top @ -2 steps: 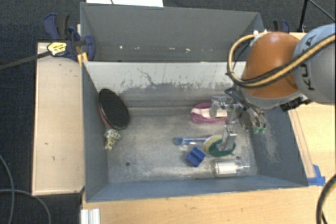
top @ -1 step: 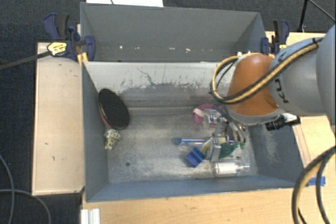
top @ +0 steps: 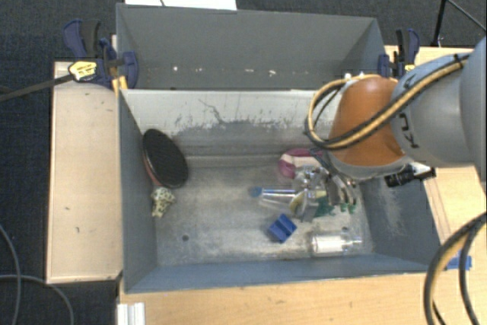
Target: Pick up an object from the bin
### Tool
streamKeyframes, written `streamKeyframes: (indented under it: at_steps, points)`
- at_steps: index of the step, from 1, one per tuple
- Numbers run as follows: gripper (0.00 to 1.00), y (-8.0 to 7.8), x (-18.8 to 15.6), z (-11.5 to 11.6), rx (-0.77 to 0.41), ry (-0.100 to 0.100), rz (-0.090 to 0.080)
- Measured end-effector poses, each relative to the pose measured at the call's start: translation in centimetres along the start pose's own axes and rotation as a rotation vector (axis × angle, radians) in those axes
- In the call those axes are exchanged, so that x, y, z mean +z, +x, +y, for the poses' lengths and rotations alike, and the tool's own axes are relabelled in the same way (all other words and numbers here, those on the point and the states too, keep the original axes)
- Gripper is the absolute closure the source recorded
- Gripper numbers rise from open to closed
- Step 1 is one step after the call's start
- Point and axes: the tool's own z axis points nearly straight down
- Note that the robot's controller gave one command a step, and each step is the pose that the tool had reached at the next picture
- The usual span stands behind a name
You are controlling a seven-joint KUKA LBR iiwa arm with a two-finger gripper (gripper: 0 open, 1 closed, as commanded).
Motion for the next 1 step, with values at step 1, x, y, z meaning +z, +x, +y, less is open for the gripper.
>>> streamKeyframes:
  at_steps: [1]
  points:
    - [1.00, -0.17, -18.01, -2.72, -0.004, -0.001, -0.008]
